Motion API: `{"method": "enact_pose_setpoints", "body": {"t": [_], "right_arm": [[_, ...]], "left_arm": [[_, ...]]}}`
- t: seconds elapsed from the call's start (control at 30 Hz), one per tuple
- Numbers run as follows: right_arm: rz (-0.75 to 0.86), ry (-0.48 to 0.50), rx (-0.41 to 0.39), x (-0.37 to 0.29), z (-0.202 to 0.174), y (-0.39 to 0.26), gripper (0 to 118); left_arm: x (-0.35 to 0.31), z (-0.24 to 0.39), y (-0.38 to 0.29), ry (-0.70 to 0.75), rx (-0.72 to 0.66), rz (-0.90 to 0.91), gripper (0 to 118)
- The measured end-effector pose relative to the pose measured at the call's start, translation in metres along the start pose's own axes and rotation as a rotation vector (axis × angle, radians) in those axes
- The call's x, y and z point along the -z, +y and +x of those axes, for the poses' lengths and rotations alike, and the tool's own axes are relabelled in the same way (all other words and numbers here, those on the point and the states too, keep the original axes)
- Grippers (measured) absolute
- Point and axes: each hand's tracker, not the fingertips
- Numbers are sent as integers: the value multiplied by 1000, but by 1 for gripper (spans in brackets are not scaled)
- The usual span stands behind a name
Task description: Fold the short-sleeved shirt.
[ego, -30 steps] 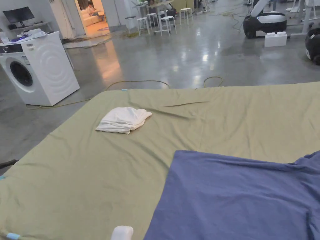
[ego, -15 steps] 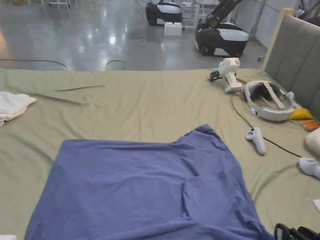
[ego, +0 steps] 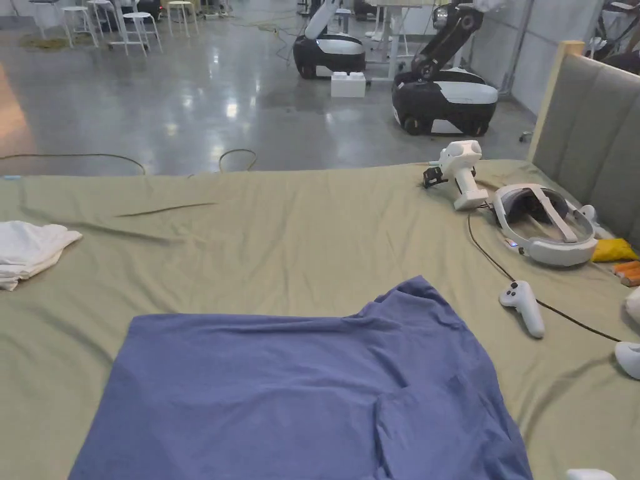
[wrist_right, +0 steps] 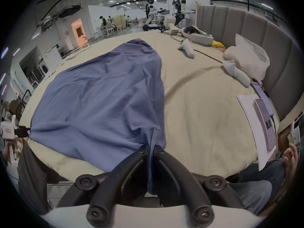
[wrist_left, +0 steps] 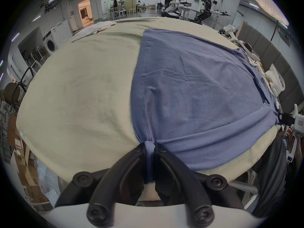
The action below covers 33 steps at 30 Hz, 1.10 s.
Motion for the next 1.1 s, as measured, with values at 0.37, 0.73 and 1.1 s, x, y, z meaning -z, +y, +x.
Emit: {"method": "enact_pose_setpoints", "body": {"t": [0.37,0.73,1.1], "right_arm": [[155,58,159,-6,15,90,5],[-39,-35,238,106,10,177,95],[456,185,151,-85,-17,116,84]], "left_arm": [[-26,-18,107,-191,-188,229,9],[60,-9,188,-122,-357,103,72],[-165,14,99,-87,-55,813,100]]}}
